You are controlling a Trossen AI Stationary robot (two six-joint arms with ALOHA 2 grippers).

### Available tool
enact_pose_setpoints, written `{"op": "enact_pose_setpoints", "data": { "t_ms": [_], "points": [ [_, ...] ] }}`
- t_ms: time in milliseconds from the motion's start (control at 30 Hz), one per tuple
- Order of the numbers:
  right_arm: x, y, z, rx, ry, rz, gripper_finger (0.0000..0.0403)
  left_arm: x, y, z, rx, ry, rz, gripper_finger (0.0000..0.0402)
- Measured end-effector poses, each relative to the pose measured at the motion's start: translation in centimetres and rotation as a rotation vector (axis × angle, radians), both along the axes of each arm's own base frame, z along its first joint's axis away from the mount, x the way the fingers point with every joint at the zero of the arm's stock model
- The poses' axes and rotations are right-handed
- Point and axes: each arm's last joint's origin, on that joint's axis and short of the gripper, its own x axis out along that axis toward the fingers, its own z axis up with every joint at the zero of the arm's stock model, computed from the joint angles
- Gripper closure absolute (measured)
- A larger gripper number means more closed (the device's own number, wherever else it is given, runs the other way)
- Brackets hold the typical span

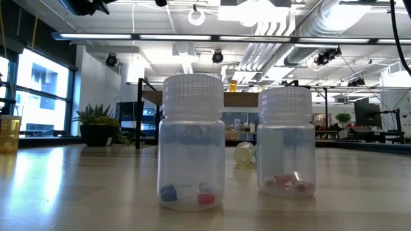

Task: Pick and place medicine bottles onto shelf by color
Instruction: Put the bottom yellow pill bottle on the shelf aligned with the yellow pill bottle

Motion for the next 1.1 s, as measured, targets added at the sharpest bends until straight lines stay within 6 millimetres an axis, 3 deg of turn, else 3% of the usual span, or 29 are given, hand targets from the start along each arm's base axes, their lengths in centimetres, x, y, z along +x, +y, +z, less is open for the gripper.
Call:
{"op": "enact_pose_setpoints", "data": {
  "t_ms": [233, 567, 900, 1100],
  "points": [
    [0.0, 0.1, -0.1, 0.051, -0.003, 0.005, 0.0315, 0.0, 0.0, 0.0, -0.022, -0.002, -0.012, 0.0318],
    [-0.2, -0.3, -0.4, 0.074, 0.026, -0.010, 0.0311, 0.1, 0.0, -0.3, -0.041, 0.017, -0.011, 0.0318],
    [-0.6, -1.2, -1.1, 0.110, 0.110, -0.054, 0.0222, 0.1, 0.1, -0.3, -0.037, 0.032, 0.015, 0.0318],
    [-1.9, -2.3, -1.8, 0.134, 0.233, -0.112, 0.0193, 0.3, 0.2, -1.1, -0.063, 0.121, 0.018, 0.0318]
  ]
}}
